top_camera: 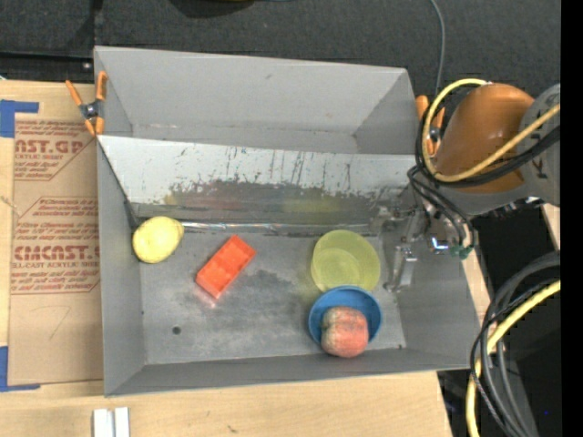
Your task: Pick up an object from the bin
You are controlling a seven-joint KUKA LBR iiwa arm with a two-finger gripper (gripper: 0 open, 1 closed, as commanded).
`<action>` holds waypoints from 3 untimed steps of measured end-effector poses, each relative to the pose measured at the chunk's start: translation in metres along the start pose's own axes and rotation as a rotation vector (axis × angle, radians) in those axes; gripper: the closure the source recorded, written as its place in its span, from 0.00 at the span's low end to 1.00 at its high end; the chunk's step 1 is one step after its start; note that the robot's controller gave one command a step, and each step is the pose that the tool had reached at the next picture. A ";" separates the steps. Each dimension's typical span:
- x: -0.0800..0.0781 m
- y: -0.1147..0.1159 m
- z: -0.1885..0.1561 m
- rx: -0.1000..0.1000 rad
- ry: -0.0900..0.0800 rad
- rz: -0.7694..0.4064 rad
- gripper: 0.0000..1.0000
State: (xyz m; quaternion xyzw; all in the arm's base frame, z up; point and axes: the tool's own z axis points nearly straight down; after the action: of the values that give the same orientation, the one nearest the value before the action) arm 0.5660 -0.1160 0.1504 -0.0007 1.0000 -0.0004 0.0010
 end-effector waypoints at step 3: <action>0.000 0.000 0.000 0.000 0.000 0.000 1.00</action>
Offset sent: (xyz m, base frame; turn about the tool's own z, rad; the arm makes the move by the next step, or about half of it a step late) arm 0.0000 0.0000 0.0000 0.0000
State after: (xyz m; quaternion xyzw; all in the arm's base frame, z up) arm 0.5660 -0.1160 0.1504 -0.0007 1.0000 -0.0004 0.0010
